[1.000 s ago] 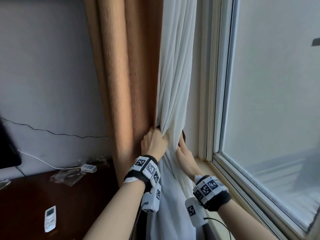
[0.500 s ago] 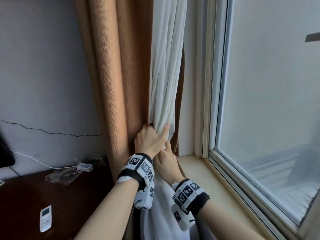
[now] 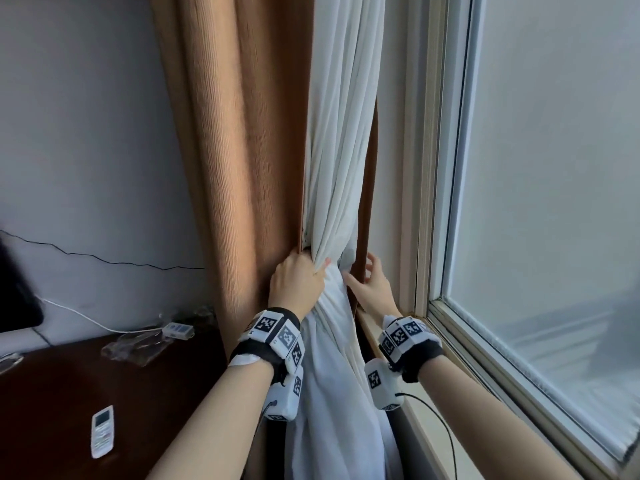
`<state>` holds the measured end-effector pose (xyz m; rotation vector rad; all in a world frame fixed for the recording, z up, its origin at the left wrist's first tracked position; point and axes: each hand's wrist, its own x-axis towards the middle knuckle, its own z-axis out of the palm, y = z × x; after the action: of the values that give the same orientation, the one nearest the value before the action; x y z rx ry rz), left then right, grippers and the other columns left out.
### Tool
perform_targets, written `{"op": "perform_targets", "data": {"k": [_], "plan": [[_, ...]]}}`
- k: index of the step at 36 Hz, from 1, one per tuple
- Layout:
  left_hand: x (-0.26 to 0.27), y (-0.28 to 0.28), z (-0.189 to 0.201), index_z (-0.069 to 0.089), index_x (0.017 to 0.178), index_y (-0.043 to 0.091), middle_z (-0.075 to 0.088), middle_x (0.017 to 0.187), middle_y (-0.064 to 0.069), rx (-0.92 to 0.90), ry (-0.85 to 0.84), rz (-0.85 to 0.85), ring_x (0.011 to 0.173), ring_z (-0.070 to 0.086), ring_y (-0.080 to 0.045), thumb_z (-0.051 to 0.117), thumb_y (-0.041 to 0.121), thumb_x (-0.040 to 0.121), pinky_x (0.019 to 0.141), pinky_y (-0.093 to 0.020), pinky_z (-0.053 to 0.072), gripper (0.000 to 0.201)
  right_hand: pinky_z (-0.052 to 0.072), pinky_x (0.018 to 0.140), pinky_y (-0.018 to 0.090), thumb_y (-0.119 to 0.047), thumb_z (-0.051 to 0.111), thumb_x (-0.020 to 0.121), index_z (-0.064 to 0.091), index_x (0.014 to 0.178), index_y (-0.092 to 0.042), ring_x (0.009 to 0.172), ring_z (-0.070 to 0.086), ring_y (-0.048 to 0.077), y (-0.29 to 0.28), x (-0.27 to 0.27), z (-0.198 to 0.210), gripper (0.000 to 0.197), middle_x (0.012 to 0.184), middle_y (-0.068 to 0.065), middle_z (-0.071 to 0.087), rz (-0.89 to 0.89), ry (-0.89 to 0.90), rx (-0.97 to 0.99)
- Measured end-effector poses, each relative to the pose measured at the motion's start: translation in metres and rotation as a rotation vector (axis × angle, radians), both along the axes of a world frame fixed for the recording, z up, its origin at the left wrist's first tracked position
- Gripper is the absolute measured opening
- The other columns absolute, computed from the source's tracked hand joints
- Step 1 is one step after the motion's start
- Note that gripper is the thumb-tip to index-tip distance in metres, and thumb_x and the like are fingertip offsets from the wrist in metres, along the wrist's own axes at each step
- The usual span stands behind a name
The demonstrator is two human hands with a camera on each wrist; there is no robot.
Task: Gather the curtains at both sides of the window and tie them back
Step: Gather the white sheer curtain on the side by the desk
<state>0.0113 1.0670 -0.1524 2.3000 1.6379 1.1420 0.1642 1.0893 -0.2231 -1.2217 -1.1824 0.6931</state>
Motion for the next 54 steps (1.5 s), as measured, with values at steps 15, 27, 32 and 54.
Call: {"op": "perform_targets", "data": {"k": [15, 27, 32, 54], "plan": [[-0.008, 0.001, 0.002, 0.062, 0.106, 0.001, 0.059, 0.110, -0.021, 0.034, 0.105, 0.074, 0.099, 0.058, -0.043, 0.048, 0.027, 0.096, 0.080, -0.046, 0.049, 0.031, 0.039, 0.060, 0.031, -0.003, 0.039, 0.095, 0.049, 0.086, -0.004, 0.074, 0.051, 0.024, 0.025, 0.013, -0.001, 0.013, 0.083, 0.010, 0.055, -0.294, -0.078, -0.085], [0.000, 0.008, 0.003, 0.062, 0.099, 0.004, 0.058, 0.104, -0.015, 0.052, 0.216, 0.232, 0.093, 0.062, -0.037, 0.049, 0.012, 0.088, 0.072, -0.043, 0.049, 0.018, 0.036, 0.078, 0.030, -0.043, 0.043, 0.099, 0.049, 0.116, -0.013, 0.088, 0.054, 0.023, -0.017, 0.068, 0.007, 0.035, 0.094, 0.004, 0.057, -0.449, -0.069, 0.031], [0.004, 0.008, 0.003, 0.063, 0.099, 0.004, 0.059, 0.105, -0.015, 0.042, 0.184, 0.255, 0.095, 0.062, -0.037, 0.051, 0.017, 0.089, 0.073, -0.043, 0.049, 0.020, 0.052, 0.057, 0.034, -0.014, 0.066, 0.085, 0.052, 0.099, -0.018, 0.073, 0.064, 0.026, -0.058, 0.059, 0.005, 0.020, 0.082, 0.006, 0.065, -0.253, -0.182, 0.142], [0.026, -0.032, 0.013, 0.069, 0.093, 0.011, 0.070, 0.098, -0.013, -0.152, -0.122, -0.031, 0.091, 0.064, -0.036, 0.042, 0.065, 0.083, 0.079, -0.040, 0.054, 0.061, 0.047, 0.067, 0.033, -0.017, 0.047, 0.096, -0.007, 0.152, -0.035, 0.080, 0.066, 0.032, -0.082, -0.046, -0.029, 0.079, 0.129, 0.012, 0.051, -0.181, -0.718, 0.094]]}}
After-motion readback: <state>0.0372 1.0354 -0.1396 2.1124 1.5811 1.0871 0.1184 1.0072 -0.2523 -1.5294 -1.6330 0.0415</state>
